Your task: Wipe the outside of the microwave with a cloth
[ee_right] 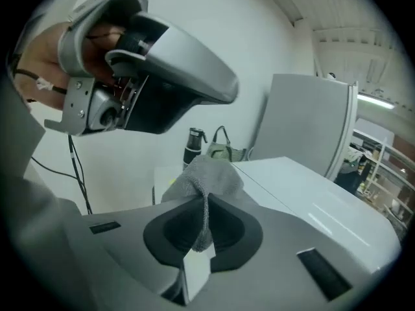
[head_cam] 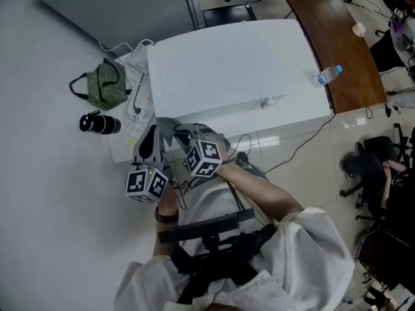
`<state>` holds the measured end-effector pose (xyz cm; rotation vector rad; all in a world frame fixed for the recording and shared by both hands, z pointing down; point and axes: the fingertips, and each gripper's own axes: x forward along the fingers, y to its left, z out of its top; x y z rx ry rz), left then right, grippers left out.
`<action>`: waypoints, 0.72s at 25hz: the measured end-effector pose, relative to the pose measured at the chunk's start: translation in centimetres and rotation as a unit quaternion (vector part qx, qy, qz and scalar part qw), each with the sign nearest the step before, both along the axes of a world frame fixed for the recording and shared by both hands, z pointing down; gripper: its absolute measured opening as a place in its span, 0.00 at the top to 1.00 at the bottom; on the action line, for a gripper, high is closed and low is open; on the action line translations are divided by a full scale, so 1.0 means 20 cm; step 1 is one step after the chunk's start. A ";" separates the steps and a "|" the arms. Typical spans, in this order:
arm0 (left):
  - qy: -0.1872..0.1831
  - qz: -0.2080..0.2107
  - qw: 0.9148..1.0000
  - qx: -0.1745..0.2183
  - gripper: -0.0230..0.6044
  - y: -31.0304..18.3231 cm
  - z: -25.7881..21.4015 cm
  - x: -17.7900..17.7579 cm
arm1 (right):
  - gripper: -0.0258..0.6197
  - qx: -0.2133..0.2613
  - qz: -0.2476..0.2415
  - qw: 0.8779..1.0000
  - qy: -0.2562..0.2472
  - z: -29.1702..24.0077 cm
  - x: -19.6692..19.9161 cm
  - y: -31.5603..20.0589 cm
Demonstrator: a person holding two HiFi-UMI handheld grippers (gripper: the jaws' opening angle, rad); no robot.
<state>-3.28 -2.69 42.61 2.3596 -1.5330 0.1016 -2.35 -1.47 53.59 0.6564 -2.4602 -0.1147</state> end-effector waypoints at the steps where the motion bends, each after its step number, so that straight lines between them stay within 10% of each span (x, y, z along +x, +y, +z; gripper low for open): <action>1: 0.000 0.001 1.000 -0.002 0.92 -0.01 0.01 0.01 | 0.91 0.004 0.028 1.000 -0.003 0.02 0.10 -0.04; 5: 0.004 0.016 1.000 -0.011 0.92 -0.02 0.07 0.07 | 0.91 0.041 0.204 0.978 -0.029 0.03 0.71 -0.22; 11: 0.005 0.041 0.999 -0.012 0.92 0.03 0.01 0.27 | 0.91 0.028 0.423 0.905 -0.034 0.07 1.71 -0.13; 14: 0.008 0.044 0.999 -0.011 0.92 0.05 -0.01 0.29 | 0.91 -0.001 0.430 0.903 -0.023 0.14 1.78 -0.09; 18: 0.014 0.040 0.999 -0.012 0.92 0.01 0.05 0.17 | 0.91 -0.058 0.358 0.930 -0.058 0.28 1.29 -0.16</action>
